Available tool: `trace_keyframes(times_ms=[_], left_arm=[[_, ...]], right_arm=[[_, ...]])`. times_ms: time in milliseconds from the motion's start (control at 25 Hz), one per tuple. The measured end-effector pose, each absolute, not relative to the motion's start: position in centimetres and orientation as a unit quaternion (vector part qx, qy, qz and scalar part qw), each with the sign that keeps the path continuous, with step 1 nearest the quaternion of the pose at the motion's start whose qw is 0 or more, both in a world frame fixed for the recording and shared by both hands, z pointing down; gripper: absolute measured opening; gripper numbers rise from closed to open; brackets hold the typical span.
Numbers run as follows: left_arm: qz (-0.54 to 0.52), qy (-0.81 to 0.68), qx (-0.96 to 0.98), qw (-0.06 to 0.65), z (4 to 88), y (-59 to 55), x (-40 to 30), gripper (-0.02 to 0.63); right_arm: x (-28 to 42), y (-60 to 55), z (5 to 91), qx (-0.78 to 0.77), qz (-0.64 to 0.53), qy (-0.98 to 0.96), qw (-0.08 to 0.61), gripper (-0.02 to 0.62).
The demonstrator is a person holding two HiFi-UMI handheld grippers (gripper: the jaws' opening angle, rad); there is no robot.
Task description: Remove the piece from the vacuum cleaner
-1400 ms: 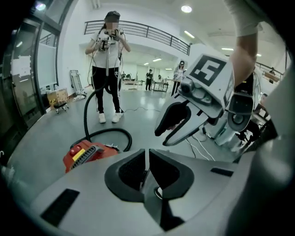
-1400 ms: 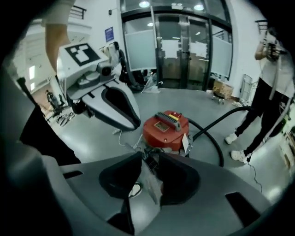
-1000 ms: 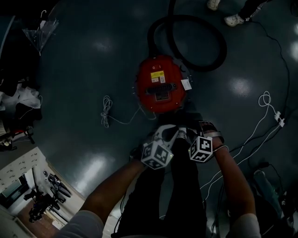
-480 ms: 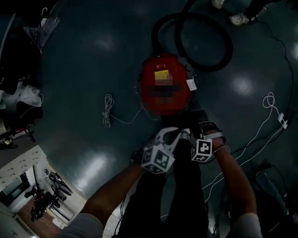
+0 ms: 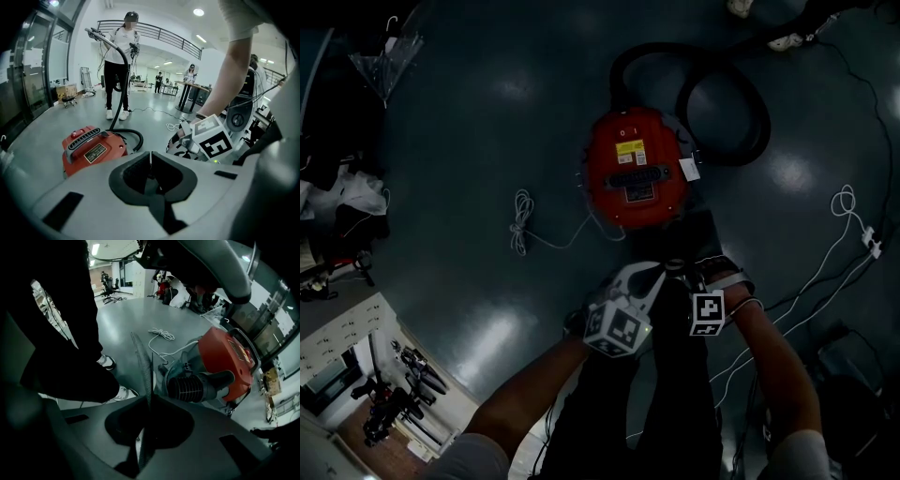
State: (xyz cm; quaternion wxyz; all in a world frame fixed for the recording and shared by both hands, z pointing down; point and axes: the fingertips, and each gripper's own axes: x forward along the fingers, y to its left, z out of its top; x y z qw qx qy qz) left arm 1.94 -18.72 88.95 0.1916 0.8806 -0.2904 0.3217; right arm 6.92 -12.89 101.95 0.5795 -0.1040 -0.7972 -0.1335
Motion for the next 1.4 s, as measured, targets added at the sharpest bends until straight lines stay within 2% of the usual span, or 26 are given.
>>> trace_keyframes(times_ms=[320,520,680,1040,1400], left_arm=[[0.301,-0.306,0.884,0.185,82.3,-16.7,0.4,0.011],[0.270,-0.315,0.892,0.179,72.0,-13.9,-0.7,0.011],[0.240,-0.317,0.903,0.162,63.0,-11.4,-1.4,0.011],[0.170,-0.336,0.909,0.178,43.7,-4.9,-3.5,0.011],[0.118,-0.317,0.925,0.171,33.3,0.4,-2.8,0.011]], right_arm=[[5.7,-12.9,93.2,-0.012,-0.058,-0.828,0.558,0.035],[4.4,-10.5,81.8,0.044,-0.005,-0.849,0.527,0.035],[3.2,-8.1,72.7,0.070,-0.010,-0.857,0.511,0.035],[0.5,-1.7,53.3,0.145,-0.001,-0.873,0.466,0.035],[-1.0,5.4,41.7,0.148,0.004,-0.889,0.433,0.035]])
